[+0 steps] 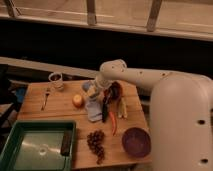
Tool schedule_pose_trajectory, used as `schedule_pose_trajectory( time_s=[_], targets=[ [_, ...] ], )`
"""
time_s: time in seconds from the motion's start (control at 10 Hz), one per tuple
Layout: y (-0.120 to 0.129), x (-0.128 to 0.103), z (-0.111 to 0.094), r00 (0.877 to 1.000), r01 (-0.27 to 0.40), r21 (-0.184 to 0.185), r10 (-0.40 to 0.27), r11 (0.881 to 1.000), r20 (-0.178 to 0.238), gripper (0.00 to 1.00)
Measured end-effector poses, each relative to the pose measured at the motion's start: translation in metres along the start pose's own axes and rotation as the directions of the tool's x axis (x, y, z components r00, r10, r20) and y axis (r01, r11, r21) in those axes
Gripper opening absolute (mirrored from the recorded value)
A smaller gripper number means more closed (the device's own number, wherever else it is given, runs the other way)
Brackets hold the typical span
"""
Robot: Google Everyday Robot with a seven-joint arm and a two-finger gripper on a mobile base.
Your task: Wipe purple bowl with sponge
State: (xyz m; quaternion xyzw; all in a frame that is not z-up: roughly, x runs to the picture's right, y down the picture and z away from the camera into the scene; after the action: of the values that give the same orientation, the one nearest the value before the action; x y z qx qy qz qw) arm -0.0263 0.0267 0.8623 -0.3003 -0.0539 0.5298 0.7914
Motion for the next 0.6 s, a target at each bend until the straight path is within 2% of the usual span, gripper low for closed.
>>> schedule_pose_trajectory(
  time_s=[0.2,0.3,0.6],
  targets=[
    [-0.015,0.044,-0.018,0.998,-0.048,0.001,0.048,0.999,-0.033,0.0],
    [-0.02,0.055,-0.023,0.997,-0.06,0.002,0.06,0.998,-0.04,0.0],
    [-0.018,0.055,-0.023,0.998,-0.057,-0.001,0.057,0.998,-0.04,0.0]
  ],
)
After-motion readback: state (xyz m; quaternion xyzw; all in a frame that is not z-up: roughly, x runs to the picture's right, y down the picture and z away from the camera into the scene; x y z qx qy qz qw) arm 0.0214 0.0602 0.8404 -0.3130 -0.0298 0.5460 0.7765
